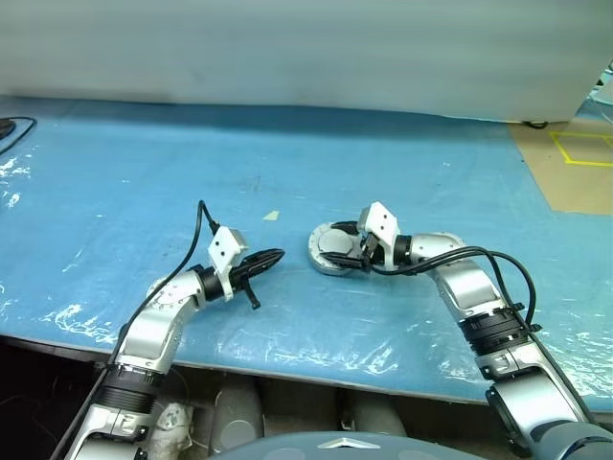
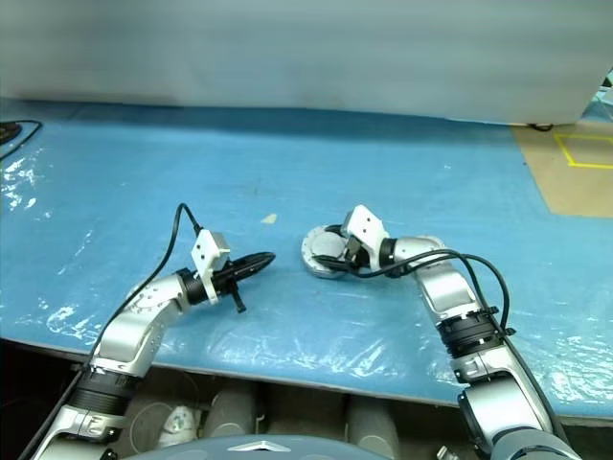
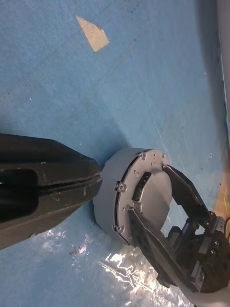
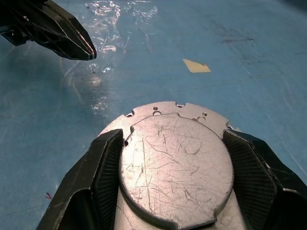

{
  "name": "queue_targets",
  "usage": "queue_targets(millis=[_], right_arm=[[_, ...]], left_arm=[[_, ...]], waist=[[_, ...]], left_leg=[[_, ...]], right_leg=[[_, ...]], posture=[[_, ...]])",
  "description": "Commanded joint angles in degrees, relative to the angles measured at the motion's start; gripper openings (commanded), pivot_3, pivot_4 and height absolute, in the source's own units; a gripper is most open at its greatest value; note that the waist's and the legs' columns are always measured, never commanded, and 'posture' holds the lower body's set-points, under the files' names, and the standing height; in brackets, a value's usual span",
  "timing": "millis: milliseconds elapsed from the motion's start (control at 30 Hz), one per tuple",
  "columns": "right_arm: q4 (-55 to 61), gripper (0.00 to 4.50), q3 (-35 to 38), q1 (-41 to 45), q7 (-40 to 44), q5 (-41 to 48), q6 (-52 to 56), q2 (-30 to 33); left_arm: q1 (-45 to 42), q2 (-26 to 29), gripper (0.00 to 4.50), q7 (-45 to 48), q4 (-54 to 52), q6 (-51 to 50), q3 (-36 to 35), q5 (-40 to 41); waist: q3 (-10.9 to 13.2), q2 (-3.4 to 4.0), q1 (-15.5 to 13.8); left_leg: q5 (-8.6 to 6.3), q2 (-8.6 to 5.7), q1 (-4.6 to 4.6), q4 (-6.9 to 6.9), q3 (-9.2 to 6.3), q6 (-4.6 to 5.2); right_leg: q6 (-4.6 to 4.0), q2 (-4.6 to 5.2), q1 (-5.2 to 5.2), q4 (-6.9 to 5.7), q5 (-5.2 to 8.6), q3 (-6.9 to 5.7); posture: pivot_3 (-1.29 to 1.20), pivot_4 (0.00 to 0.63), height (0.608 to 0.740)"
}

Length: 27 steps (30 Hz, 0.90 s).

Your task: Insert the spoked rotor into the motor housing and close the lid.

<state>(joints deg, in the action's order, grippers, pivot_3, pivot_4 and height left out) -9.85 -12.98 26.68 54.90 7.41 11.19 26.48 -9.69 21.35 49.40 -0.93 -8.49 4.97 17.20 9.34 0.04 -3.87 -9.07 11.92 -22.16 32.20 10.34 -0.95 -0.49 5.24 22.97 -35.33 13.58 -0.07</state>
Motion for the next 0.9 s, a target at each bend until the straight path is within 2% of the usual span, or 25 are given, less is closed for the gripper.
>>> queue_targets(millis=[33, 267, 433, 733, 900], right_arm=[[-1.2, 2.98, -1.4, 0.3, -0.3, -2.1, -0.6, -0.3], [-1.2, 2.98, -5.3, -1.3, 0.9, -4.9, 3.9, 1.5], [1.5, 2.98, -4.2, -2.1, 0.8, -0.9, 12.7, 0.1], [-0.1, 2.98, -7.3, -2.3, -0.4, -6.3, 10.2, 1.9], [-0.3, 2.98, -7.0, -1.9, -0.8, -6.2, 9.7, 1.3]], left_arm=[[0.1, 0.4, 0.0, -0.2, -1.2, 1.4, -0.1, -0.4], [-0.3, -0.2, 0.0, -0.3, -0.8, 1.4, 0.3, -0.9], [-0.4, -0.3, 0.0, -0.4, -0.6, 1.4, 0.5, -1.1], [-0.7, -0.5, 0.0, -0.5, -0.3, 1.9, 1.1, -1.4], [-1.9, -1.2, 0.0, -1.1, 0.3, 3.2, 1.8, -2.4]], waist=[[0.0, 0.0, 0.0], [0.0, -0.02, 0.1], [-0.2, -0.25, 0.1], [-0.3, -0.31, 0.0], [-0.4, -0.44, 0.0]], left_leg=[[0.0, 0.0, 0.03, 0.0, 0.0, 0.0], [0.0, 0.0, 0.05, -0.03, 0.01, 0.0], [-0.01, 0.0, 0.08, -0.07, -0.01, 0.0], [-0.01, -0.02, 0.1, -0.28, -0.01, -0.01], [-0.01, -0.02, 0.29, -0.36, -0.02, -0.01]], right_leg=[[0.0, 0.0, -0.01, -0.01, 0.0, 0.02], [0.0, -0.04, 0.0, -0.02, 0.0, 0.05], [0.0, -0.04, -0.02, 0.02, 0.0, 0.06], [0.0, -0.04, -0.05, 0.26, 0.0, 0.05], [0.01, -0.04, -0.26, 0.36, 0.01, 0.05]], posture=[[0.0, 0.15, 0.74], [0.0, 0.15, 0.74], [0.0, 0.15, 0.74], [0.0, 0.15, 0.74], [0.0, 0.15, 0.74]])
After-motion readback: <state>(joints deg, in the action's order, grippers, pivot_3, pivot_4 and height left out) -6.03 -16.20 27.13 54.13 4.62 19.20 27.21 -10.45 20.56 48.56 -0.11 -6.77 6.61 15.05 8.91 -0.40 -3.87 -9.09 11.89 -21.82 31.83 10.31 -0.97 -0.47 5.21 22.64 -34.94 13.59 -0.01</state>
